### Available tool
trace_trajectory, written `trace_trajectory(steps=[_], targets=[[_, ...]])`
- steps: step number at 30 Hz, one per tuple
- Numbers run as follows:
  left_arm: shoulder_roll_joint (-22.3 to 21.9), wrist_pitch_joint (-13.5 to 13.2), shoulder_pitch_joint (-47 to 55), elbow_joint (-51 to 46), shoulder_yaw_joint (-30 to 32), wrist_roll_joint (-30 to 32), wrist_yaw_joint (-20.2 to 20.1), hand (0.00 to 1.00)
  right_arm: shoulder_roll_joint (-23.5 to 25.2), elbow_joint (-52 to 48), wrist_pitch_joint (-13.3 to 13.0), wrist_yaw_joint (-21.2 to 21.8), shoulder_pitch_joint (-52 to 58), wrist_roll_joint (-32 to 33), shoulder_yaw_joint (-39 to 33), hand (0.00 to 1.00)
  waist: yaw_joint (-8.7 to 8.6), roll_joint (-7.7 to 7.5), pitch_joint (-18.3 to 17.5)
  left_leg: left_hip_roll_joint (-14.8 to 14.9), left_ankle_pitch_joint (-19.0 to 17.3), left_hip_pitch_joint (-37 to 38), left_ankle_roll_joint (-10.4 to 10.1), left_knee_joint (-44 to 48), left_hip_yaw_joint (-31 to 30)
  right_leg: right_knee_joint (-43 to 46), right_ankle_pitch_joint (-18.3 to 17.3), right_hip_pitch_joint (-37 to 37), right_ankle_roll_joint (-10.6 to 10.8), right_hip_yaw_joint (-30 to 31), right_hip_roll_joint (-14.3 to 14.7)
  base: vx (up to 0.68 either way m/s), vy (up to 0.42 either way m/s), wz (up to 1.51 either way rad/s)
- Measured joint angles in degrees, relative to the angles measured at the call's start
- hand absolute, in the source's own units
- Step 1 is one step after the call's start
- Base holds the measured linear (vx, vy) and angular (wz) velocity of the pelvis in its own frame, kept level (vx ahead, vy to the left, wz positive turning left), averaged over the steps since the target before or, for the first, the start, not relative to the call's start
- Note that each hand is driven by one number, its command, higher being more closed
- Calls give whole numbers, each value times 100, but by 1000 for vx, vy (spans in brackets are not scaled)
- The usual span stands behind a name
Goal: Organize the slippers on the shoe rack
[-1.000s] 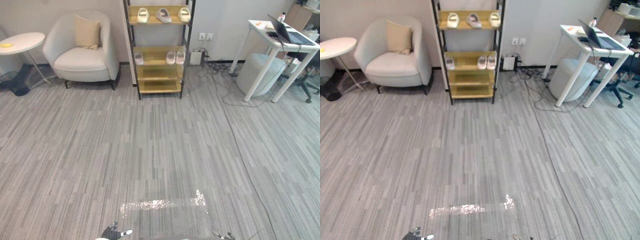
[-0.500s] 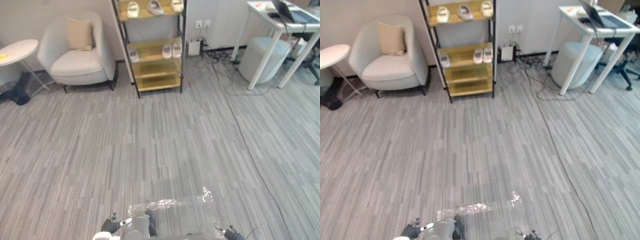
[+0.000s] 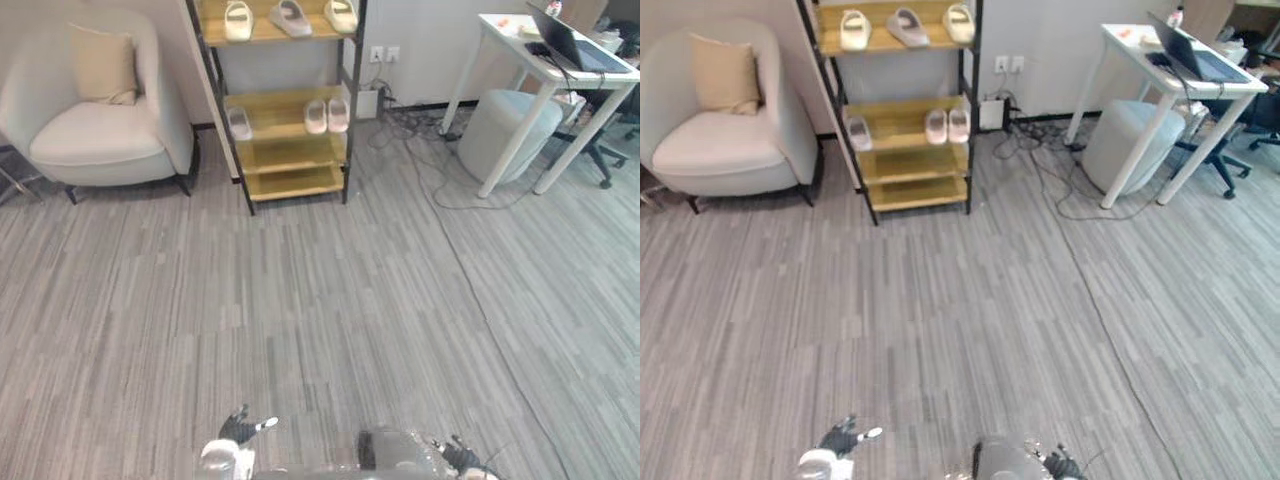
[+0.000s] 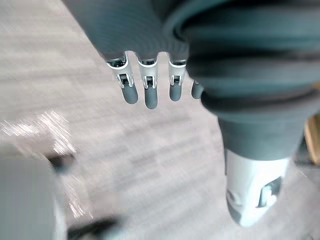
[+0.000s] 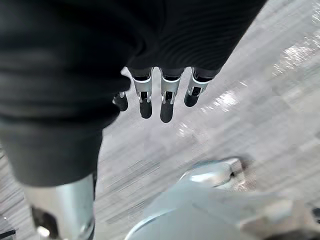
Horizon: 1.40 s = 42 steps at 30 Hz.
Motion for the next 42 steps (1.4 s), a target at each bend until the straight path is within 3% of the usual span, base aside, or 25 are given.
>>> trace_trajectory(steps=[2,4,6,8,9,12,15,16,17,18,19,20,22,24,26,27,28,31,32,34,35,36,38,40,42], targets=[[-195,-43,-18,27,47,-4,-3,0,-91,12,-2,2,-1,1,-34,0,-71,247,-50,277,-78,70,-49,149,-138,385,-448,28,-154,-239,122,440,-282,30],[-384,-40,-24,20,287,7,1,0,-94,-12,-7,2,-4,2,-103,0,-121,366,21,443,-105,-107,-91,847,-175,399,-687,225,-248,-368,193,390,-305,31],[-565,-39,3,-163,747,3,1,0,-87,-214,7,-15,146,9,-162,0,-142,385,81,789,71,-1015,-275,3139,-239,294,-1016,706,-302,-513,317,295,-264,40],[-615,-46,103,-471,917,2,0,0,-84,-411,-5,-38,244,18,-116,0,-77,424,143,1339,131,-1623,-235,4801,49,228,-1311,1240,-497,-575,498,272,-184,3],[-609,-52,117,-543,917,2,1,0,-78,-414,-8,-43,253,25,-62,0,-45,388,153,1457,79,-1807,-154,5013,280,147,-1404,1489,-500,-570,501,265,-152,-10],[-643,-70,100,-599,864,-5,-2,0,-71,-389,-4,-46,250,69,-63,0,16,366,142,1340,-88,-2352,7,4377,669,-264,-1464,1946,-429,-494,438,276,-61,-8],[-605,-71,23,-592,743,-5,0,0,-69,-364,4,-50,240,76,-63,0,103,317,162,759,35,-2535,-8,2545,700,-528,-1487,2220,-274,-391,222,385,91,-17],[-576,-72,6,-579,616,-5,-2,0,-68,-348,-2,-52,190,76,-60,0,136,309,166,434,458,-2510,-56,1312,609,-690,-1540,2371,-163,-348,114,419,176,-23],[-573,-74,2,-570,528,-7,1,0,-103,-316,-4,-55,141,76,-37,0,160,344,144,322,922,-2512,-41,634,515,-790,-1612,2476,-45,-289,100,519,231,-37],[-543,-89,-11,-556,458,-8,3,0,-111,-259,-5,-62,87,76,-4,0,216,321,118,300,1345,-2496,91,646,518,-822,-1701,2550,71,-186,73,486,245,-32],[-450,-84,-45,-487,453,-4,-5,0,-59,-170,-6,-67,14,73,3,0,214,190,47,131,1320,-2529,351,769,539,-809,-1803,2623,183,-122,-74,443,199,-22],[-407,-74,-77,-429,390,-1,-12,0,-1,-120,-6,-60,-10,70,2,0,181,91,-54,19,1129,-2567,459,885,578,-651,-1870,2576,264,-96,-200,688,255,-6],[-339,-65,-153,-274,233,0,-79,0,71,-123,-34,-17,-53,57,-14,0,161,-9,-89,-105,845,-2436,623,1097,680,723,-1857,2054,374,220,-352,553,200,-3],[-247,-51,-247,-117,-27,7,-93,0,101,-121,-35,-3,-73,27,-69,0,154,-100,-41,-283,774,-1873,710,959,655,2773,-1625,1374,733,515,-465,439,162,10],[-200,-41,-237,12,-141,8,-90,0,82,-137,-35,-1,-64,18,-77,0,130,-38,15,-383,748,-1189,745,677,512,3533,-1807,1162,589,285,-520,584,135,16],[-173,-33,-244,43,-176,8,-89,0,61,-165,-43,-1,-63,14,-49,0,67,-20,13,-371,747,-826,750,498,423,3517,-1959,1023,352,24,-488,438,52,21],[-165,-35,-241,52,-185,9,-89,0,59,-174,-50,-1,-61,14,-27,0,50,-14,12,-360,741,-723,758,448,360,3408,-2019,932,263,-110,-458,404,2,44],[-214,-22,-283,122,-186,9,-91,0,15,-251,-78,0,-88,18,-44,0,-36,102,81,-99,732,-306,770,165,39,2061,-2088,314,26,-506,-65,434,-79,60],[-244,-13,-252,118,-194,10,-92,0,-23,-254,-75,-1,-85,19,-45,0,-78,180,135,58,731,-154,768,67,-81,1291,-1804,145,-20,-551,112,437,-145,59],[-226,-20,-204,103,-212,13,-90,0,18,-252,-72,-3,-39,17,-35,0,-118,126,126,120,629,11,574,1,-121,-56,-848,117,-2,-506,225,450,-177,64],[-178,-35,-178,100,-198,14,-90,0,106,-211,-69,-2,114,16,-40,0,-118,-81,79,21,374,226,177,3,-175,-438,148,102,-227,-395,107,504,-245,49],[-300,-11,-210,159,-48,18,-76,0,37,-163,-35,16,49,23,-192,0,-129,153,142,248,208,444,7,21,-268,70,141,65,-446,-567,222,483,-234,47],[-499,-39,-212,77,223,74,-94,0,6,-284,-62,9,78,15,-254,0,-184,297,67,408,252,222,-103,588,-296,58,-289,184,-491,-634,304,510,-283,38],[-636,-27,-184,24,568,110,-95,0,-2,-401,-59,-11,143,23,-237,0,-161,372,104,652,293,-340,-232,1995,-300,-68,-543,501,-538,-712,442,385,-255,26],[-728,-37,-48,-267,822,113,-99,0,-20,-476,-57,-22,225,26,-153,0,-115,335,154,1167,571,-1243,-520,4234,-258,-256,-785,1038,-657,-733,685,333,-180,-3]])
